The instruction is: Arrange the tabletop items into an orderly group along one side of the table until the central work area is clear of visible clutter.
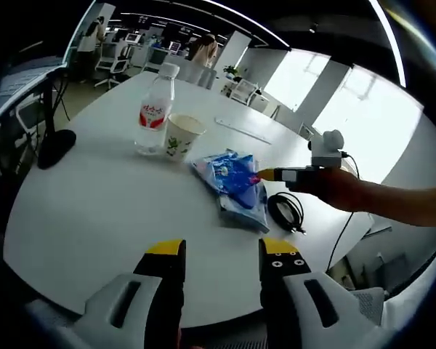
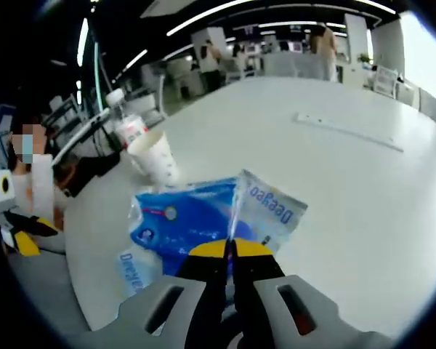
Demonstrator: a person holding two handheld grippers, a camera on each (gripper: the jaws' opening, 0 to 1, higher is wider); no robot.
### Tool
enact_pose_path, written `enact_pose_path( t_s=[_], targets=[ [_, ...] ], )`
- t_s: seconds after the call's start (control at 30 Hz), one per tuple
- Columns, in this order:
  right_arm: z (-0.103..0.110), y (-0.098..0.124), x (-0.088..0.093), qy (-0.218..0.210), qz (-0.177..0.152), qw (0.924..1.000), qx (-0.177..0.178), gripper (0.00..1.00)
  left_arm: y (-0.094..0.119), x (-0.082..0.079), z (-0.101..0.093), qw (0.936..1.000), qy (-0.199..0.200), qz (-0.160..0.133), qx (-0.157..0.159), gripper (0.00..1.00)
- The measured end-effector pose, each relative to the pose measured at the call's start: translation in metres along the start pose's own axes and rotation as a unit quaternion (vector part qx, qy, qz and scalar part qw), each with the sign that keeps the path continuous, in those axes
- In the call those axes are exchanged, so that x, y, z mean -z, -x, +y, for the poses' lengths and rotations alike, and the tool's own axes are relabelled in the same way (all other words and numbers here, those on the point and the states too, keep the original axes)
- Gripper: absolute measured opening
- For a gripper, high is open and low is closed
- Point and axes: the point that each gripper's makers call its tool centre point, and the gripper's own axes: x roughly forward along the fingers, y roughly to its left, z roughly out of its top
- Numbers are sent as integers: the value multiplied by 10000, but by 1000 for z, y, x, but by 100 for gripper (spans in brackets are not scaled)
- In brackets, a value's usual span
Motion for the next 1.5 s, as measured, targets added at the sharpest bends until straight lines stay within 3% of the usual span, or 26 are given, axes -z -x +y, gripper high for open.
enact_pose_path(
  t_s=[0.3,0.47,0.7,0.9,1.2,1.33,1.5],
  targets=[
    [-1,11,19,-168,-17,9998,98,0,-3,-2,-6,9999,-55,37,97,38],
    [7,20,37,-303,27,9995,76,1,-4,-1,-7,9999,-64,58,111,38],
    [14,28,48,-425,8,9991,88,2,-9,0,-9,9998,-94,108,157,38],
    [9,31,47,-525,-26,9985,177,10,-13,-3,-11,9996,-147,123,201,38],
    [7,27,42,-693,-71,9975,152,13,-24,-4,-13,9994,-169,215,228,37],
    [6,19,41,-726,-28,9972,154,12,-26,-5,-17,9992,-185,232,265,37],
    [3,13,41,-727,63,9970,254,3,-25,-3,-16,9992,-151,244,262,37]
  ],
)
